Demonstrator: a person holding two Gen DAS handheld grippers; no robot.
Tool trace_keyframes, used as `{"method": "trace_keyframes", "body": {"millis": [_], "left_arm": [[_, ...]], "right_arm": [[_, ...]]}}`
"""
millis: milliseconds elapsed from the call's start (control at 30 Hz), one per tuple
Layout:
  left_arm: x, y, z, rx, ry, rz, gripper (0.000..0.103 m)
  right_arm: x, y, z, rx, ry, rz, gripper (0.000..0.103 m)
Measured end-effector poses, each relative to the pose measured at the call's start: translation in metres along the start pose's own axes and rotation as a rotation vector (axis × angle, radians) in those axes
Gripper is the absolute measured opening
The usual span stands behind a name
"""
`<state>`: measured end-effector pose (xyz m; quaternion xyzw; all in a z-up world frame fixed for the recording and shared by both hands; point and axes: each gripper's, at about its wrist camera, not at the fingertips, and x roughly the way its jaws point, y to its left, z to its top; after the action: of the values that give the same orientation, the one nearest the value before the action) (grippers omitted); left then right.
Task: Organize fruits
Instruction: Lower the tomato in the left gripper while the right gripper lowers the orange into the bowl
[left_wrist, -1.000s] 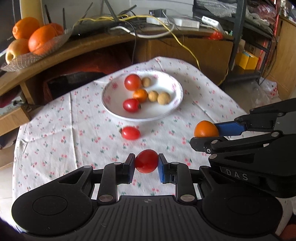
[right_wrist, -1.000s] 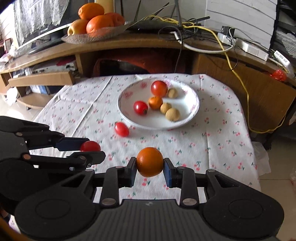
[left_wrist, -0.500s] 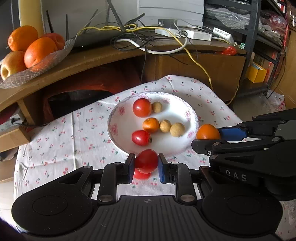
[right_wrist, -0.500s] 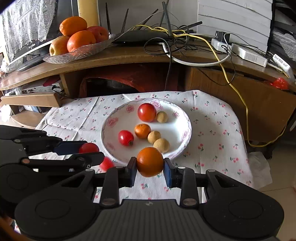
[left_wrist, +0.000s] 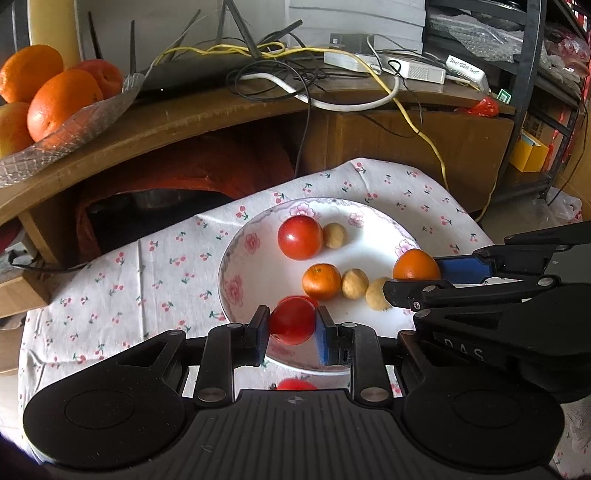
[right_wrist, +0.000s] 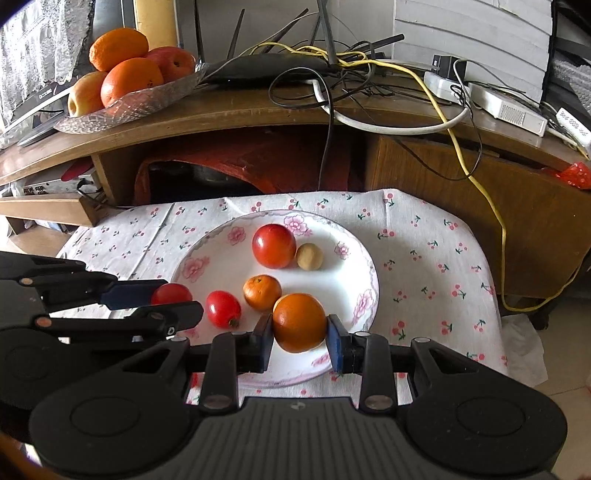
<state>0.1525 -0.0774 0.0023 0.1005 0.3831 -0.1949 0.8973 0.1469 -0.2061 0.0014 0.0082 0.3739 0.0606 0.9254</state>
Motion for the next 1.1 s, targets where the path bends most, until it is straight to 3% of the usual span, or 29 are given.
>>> {"method": "trace_keyframes", "body": {"millis": [667,800,1100], "left_arm": [[-0.050,-0.006,0.047,0.074,-0.174,-0.046,0.031],[-0.040,-0.001,0.046,0.075,-0.151,-0.047,0.031],[-0.004,0.005,0.033,0.042,-0.047,-0.062,0.031]], "right_arm": [[-0.058,-0.012,0.045,0.021,-0.162,0.041,0.032],[-0.048,-0.007,0.047,-0.001,-0.145,0.043,0.032],[-0.002,-0.007,0.034,0.001,-0.016,0.033,0.032]]}}
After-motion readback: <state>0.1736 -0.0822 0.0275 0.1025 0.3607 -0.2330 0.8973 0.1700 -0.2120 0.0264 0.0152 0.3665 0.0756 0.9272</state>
